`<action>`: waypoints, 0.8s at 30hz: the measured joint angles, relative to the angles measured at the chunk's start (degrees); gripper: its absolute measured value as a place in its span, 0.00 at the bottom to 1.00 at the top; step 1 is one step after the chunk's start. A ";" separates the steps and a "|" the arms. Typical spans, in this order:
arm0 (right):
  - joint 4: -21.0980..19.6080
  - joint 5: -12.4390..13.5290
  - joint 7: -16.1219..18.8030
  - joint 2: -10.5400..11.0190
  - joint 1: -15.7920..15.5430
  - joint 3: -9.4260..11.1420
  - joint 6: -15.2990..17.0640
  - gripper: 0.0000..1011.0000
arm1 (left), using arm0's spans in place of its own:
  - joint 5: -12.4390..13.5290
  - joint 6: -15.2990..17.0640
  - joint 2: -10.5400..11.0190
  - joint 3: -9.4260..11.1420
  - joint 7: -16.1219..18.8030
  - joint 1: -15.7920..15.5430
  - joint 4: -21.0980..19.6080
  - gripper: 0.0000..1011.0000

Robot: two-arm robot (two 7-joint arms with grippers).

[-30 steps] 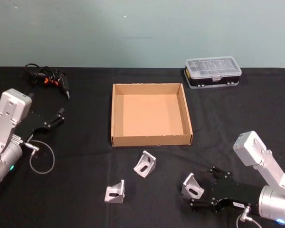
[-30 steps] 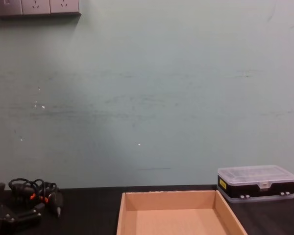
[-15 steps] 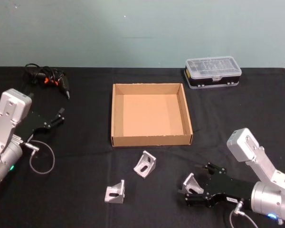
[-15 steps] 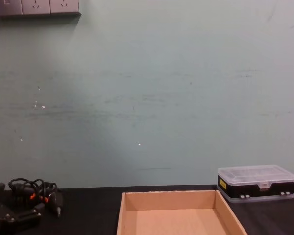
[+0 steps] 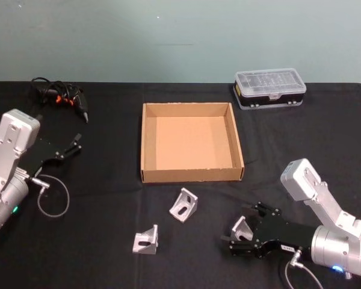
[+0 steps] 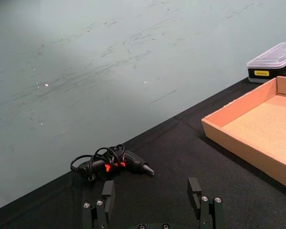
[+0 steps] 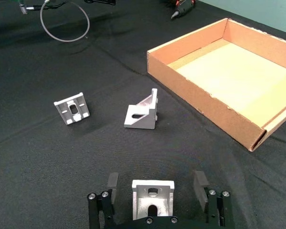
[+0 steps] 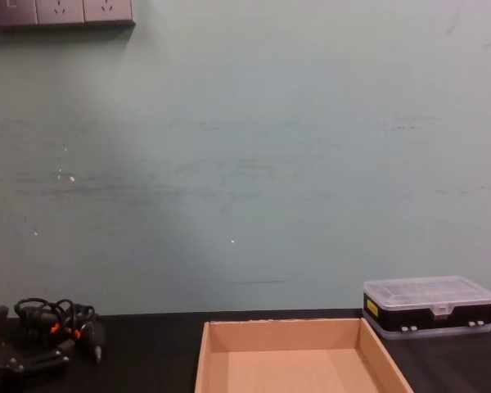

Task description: Use one hand to pick up the angle iron from the table and place it into the box.

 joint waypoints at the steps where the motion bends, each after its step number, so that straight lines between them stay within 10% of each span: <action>1: 0.00 -0.09 0.00 -0.02 0.02 -0.03 0.00 0.98 | 0.00 0.00 0.00 0.00 0.00 0.00 0.00 0.99; 24: 0.01 -0.57 -0.01 -0.64 -0.53 0.24 -0.42 0.45 | 0.00 0.00 0.00 0.00 0.00 0.00 0.00 0.99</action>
